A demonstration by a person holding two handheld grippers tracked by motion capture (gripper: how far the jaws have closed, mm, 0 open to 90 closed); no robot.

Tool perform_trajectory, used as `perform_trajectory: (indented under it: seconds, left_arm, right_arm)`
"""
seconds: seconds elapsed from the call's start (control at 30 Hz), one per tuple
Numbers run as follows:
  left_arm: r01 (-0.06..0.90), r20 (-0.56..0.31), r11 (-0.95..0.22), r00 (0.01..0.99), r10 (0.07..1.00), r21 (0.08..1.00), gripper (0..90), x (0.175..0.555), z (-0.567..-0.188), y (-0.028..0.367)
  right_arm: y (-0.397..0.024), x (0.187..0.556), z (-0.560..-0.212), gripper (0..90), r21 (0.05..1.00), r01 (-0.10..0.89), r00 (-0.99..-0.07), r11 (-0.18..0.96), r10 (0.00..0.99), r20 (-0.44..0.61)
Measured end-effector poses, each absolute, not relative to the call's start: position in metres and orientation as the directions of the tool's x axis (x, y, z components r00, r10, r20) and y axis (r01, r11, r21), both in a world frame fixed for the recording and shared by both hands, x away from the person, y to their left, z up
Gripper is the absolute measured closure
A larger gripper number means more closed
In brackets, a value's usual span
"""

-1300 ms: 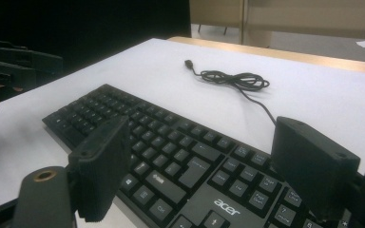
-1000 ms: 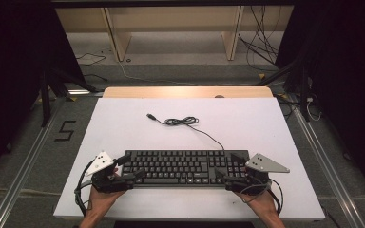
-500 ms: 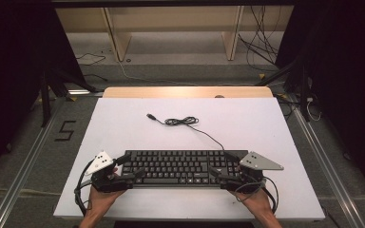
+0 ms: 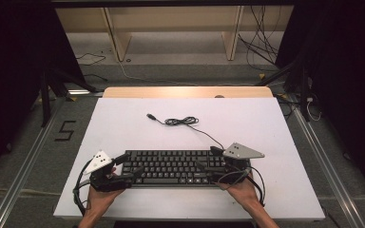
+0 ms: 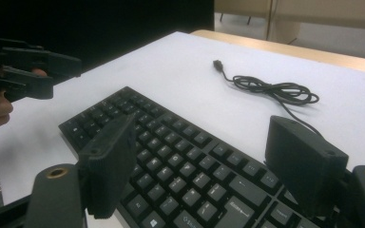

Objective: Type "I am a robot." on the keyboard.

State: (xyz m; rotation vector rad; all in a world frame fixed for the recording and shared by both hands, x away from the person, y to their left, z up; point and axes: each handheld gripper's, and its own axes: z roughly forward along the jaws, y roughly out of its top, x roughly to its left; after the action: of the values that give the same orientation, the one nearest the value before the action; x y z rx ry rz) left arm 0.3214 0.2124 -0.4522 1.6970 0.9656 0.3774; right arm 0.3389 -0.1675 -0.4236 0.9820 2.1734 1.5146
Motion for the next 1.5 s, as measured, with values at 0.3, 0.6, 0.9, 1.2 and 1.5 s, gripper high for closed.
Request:
perform_trajectory:
  seconds: [0.3, 0.6, 0.9, 1.2, 1.5]
  left_arm:
    - [0.414, -0.216, -0.074, 0.610, 0.762, 0.907, 18.4, 0.321, -0.452, 0.213]
    - [0.423, -0.223, -0.066, 0.599, 0.769, 0.904, 18.6, 0.321, -0.451, 0.215]
    - [0.433, -0.226, -0.070, 0.595, 0.771, 0.899, 18.8, 0.322, -0.451, 0.215]
    - [0.454, -0.228, -0.085, 0.591, 0.774, 0.887, 18.9, 0.323, -0.451, 0.214]
    - [0.479, -0.239, -0.088, 0.578, 0.780, 0.873, 19.3, 0.324, -0.453, 0.213]
  right_arm:
    - [-0.151, 0.353, -0.429, 42.0, 0.888, 0.383, -0.733, 0.256, 0.668, 0.124]
    - [-0.137, 0.360, -0.434, 56.1, 0.865, 0.400, -0.751, 0.301, 0.649, 0.121]
    - [-0.129, 0.365, -0.437, 69.4, 0.853, 0.408, -0.760, 0.327, 0.640, 0.118]
    - [-0.115, 0.371, -0.447, 86.2, 0.815, 0.429, -0.778, 0.389, 0.618, 0.114]
    - [-0.106, 0.374, -0.455, 90.0, 0.786, 0.444, -0.787, 0.429, 0.607, 0.113]
